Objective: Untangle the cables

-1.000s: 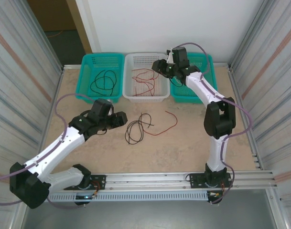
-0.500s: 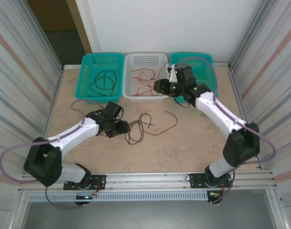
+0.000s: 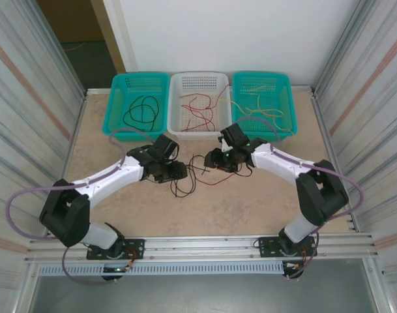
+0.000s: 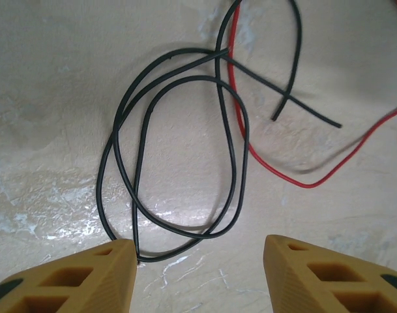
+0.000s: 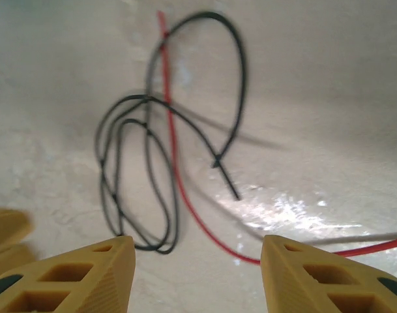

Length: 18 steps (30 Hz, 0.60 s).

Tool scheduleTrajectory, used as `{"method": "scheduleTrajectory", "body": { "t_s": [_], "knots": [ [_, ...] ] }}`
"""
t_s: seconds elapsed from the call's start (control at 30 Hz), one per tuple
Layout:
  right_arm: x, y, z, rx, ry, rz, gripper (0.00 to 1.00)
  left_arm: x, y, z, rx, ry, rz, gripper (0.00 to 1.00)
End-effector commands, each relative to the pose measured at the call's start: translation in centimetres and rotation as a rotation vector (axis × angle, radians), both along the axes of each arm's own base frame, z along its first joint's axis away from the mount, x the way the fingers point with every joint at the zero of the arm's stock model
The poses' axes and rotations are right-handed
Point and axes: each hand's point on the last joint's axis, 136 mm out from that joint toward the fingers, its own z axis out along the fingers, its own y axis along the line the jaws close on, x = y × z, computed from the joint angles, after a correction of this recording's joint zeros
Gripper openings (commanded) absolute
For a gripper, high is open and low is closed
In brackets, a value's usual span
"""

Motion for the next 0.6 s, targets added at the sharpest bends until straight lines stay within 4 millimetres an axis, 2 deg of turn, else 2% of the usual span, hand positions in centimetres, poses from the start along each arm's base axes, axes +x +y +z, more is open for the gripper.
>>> {"method": "scheduleTrajectory", "body": {
  "t_s": [0.0, 0.13, 0.27, 0.33, 0.47, 0.57],
  "knots": [
    [0.2, 1.0, -0.8, 0.022, 0.084, -0.006, 0.51, -0.3, 0.6, 1.0, -0.024, -0.023, 0.02, 0.55],
    [0.6, 1.3, -2.9, 0.009, 0.134, -0.023, 0.46, -0.4, 1.3, 1.5, -0.043, -0.038, 0.038, 0.55],
    [0.8, 2.0, -3.8, 0.012, 0.15, -0.009, 0.38, -0.2, 1.5, 2.4, -0.059, -0.062, 0.039, 0.56],
    [1.0, 2.1, -3.9, 0.013, 0.151, -0.007, 0.31, 0.1, 1.6, 2.7, -0.062, -0.07, 0.044, 0.56],
    [1.1, 2.1, -3.7, 0.011, 0.136, -0.001, 0.03, 0.5, 1.6, 3.1, -0.07, -0.079, 0.045, 0.56],
    [1.1, 2.1, -2.3, 0.022, 0.094, 0.021, 0.0, 0.7, 1.4, 3.4, -0.074, -0.09, 0.037, 0.56]
  ]
}}
